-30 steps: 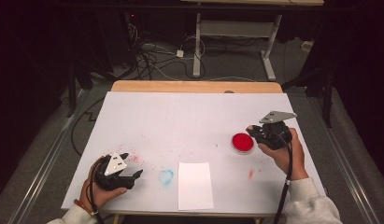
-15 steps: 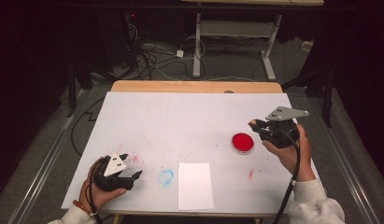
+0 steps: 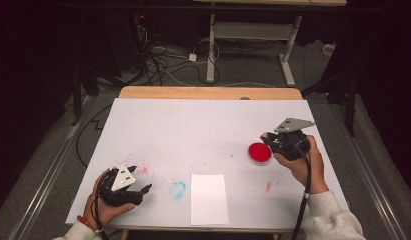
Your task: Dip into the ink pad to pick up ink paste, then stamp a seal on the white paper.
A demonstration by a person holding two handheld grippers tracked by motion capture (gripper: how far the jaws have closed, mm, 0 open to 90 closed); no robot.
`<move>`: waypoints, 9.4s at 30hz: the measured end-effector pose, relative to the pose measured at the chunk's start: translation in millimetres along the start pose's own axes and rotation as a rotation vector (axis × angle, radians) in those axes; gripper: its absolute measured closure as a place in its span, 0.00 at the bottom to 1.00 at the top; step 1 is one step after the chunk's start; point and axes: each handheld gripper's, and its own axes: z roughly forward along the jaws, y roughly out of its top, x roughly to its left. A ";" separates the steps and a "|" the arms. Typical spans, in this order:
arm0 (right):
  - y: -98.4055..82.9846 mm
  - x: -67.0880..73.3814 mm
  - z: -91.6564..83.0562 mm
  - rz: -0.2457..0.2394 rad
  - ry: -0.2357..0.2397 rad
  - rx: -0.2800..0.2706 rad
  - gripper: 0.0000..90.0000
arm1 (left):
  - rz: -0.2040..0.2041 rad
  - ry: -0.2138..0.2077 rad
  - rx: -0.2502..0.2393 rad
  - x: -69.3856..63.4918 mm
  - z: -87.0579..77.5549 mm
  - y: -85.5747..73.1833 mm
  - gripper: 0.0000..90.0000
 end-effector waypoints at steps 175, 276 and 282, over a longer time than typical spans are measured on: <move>2.0 125.8 3.7 -0.253 0.356 -0.029 0.85 | 0.024 -0.008 0.023 -2.7 3.2 -0.6 0.23; -21.5 172.8 58.2 -0.338 0.453 0.157 0.85 | 0.036 -0.012 0.027 -7.7 4.1 1.7 0.23; -19.8 172.3 57.7 -0.340 0.460 0.169 0.84 | 0.037 -0.013 0.029 -7.1 4.3 1.4 0.23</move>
